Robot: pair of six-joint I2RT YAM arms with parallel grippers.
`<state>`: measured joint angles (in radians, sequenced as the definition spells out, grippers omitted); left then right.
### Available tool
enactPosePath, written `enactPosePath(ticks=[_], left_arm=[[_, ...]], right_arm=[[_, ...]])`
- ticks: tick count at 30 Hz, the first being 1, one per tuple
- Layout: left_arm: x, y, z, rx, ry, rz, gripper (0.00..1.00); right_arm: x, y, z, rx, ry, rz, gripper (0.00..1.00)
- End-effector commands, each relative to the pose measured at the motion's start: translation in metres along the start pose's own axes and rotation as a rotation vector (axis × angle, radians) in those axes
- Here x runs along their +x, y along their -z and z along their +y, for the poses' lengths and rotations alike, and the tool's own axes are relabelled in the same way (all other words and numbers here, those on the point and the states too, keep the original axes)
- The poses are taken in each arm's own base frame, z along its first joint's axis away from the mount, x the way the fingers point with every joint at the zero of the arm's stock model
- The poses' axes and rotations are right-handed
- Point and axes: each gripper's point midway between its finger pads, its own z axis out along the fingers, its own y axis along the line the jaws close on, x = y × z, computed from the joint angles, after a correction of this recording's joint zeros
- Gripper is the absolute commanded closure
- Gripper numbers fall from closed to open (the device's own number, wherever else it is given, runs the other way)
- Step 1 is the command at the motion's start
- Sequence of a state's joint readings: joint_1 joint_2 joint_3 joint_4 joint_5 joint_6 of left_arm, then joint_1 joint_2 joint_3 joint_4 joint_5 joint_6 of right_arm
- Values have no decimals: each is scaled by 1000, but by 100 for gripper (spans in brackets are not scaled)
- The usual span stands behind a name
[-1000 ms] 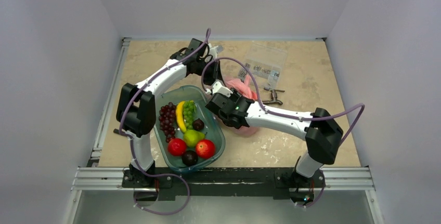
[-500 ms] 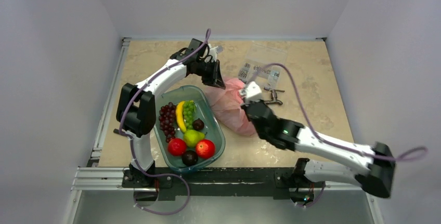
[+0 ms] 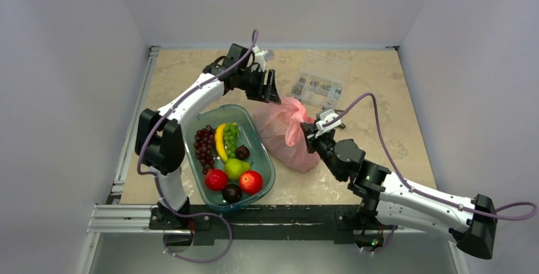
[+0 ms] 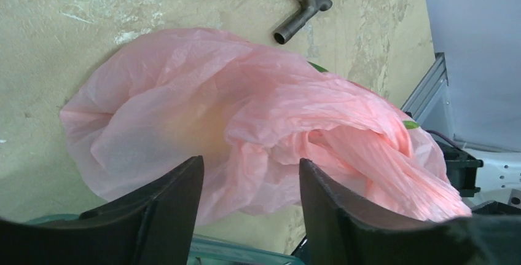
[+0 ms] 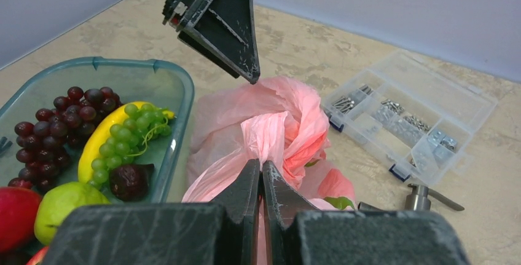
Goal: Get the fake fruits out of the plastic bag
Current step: Untie the plastic bag at the center of the board.
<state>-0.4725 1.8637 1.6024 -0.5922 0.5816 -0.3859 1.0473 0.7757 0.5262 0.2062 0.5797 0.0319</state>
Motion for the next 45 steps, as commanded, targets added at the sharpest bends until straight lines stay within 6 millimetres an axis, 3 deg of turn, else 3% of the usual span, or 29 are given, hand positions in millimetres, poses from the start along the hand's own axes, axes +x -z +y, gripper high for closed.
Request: enactPosePath(ticks=[1, 5, 6, 8, 13, 18, 23, 30, 32, 34, 38, 40, 42, 45], left_arm=[[-16, 29, -33, -62, -257, -127, 36], [-14, 26, -34, -188, -387, -187, 21], [-9, 21, -32, -198, -404, -194, 12], [-14, 18, -34, -189, -419, -236, 6], [-26, 16, -40, -256, -450, -255, 6], [-18, -14, -57, -222, -479, -156, 1], [-9, -31, -72, -148, -501, -113, 1], [23, -48, -85, 10, -447, 21, 23], [30, -52, -82, 11, -435, 62, 37], [31, -52, -72, -35, -438, 79, 58], [14, -39, -62, -92, -428, 23, 87], [-3, -21, -62, -78, -376, -51, 100], [-20, -3, -59, -41, -292, -126, 100], [-43, 22, -45, 36, -146, -217, 100]], right_arm=[[-13, -1, 5, -23, -22, -41, 100], [-7, -1, 8, -38, -16, -20, 100], [-5, -1, 9, -42, -17, -16, 100], [-4, 0, 10, -48, -19, -9, 100], [-6, 0, 11, -50, -19, 4, 100], [-11, 0, 14, -75, 13, 10, 100], [1, -3, 19, -91, 33, 45, 100], [2, -6, 22, -97, 35, 49, 100], [-1, -6, 21, -95, 34, 43, 100], [-3, -5, 20, -93, 31, 37, 100], [-2, -3, 13, -59, 14, 37, 100], [-2, 0, 9, -41, -13, 33, 100], [-4, 4, -1, 14, -85, 14, 100], [-7, 20, -32, 168, -292, -57, 100]])
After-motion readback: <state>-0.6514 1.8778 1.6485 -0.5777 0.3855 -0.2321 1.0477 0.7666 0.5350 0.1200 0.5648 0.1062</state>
